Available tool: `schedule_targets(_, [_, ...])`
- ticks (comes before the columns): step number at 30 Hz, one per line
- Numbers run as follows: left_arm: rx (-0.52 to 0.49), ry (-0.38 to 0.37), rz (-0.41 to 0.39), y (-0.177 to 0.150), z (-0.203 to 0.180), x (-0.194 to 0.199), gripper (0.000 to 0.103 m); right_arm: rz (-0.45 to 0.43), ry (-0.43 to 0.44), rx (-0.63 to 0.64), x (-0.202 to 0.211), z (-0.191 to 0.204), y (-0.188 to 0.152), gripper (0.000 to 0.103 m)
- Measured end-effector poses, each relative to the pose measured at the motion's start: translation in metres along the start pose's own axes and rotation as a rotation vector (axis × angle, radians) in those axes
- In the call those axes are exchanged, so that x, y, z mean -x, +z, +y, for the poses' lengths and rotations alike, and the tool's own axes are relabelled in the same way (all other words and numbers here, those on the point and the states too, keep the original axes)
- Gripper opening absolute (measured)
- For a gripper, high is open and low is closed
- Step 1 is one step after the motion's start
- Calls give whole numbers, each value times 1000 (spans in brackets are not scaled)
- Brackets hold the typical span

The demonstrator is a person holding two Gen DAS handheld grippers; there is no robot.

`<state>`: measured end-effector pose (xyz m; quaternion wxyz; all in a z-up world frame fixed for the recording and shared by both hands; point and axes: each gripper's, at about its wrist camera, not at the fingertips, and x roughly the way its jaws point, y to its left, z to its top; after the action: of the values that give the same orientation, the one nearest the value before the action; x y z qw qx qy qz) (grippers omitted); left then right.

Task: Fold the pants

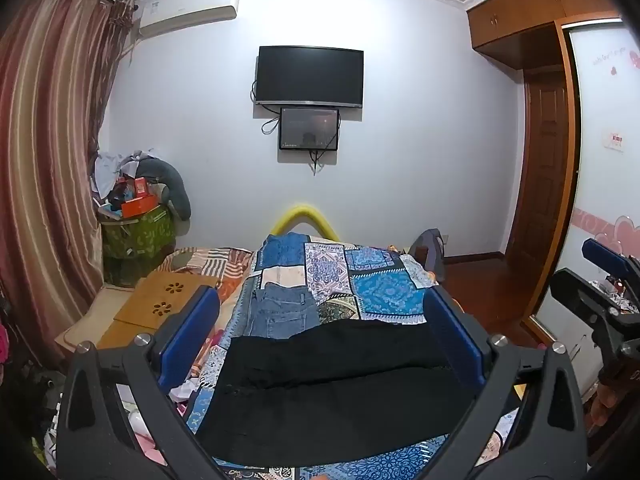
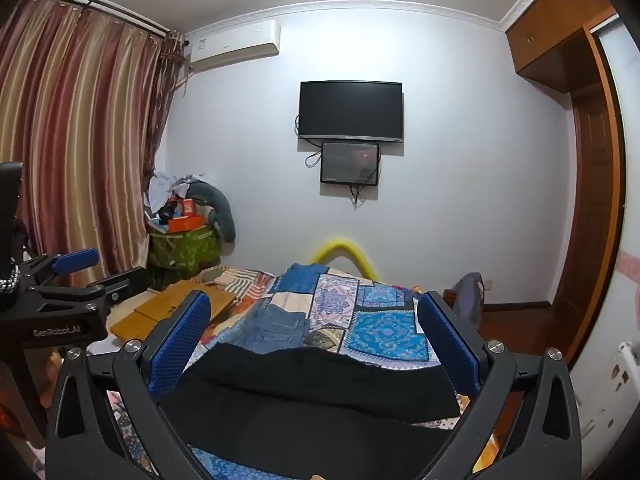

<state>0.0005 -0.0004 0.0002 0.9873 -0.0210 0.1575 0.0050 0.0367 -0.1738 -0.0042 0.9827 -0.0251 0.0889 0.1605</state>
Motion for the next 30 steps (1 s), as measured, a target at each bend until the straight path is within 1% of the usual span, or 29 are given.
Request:
schedule_targets(9, [20,-15,-8,-5,12,-3,103,6,3,-8,0,0,0,103])
schedule_targets(16, [-17,-14,-18,-4,-2,0,103,-2,-7,-2,1,2,-1,103])
schedule_targets(21, [-26,-18,-32,-6,-1,3,103,-3,-3,-14,0,6,6,103])
schedule_targets(22, [-28,-18,-34,-6,-1,3,103,-4,-2,-21,3,-1,-1,103])
schedule_targets(30, [-26,-22,-31,-7,0,6,103,2,-3,-25,1,2,-4,103])
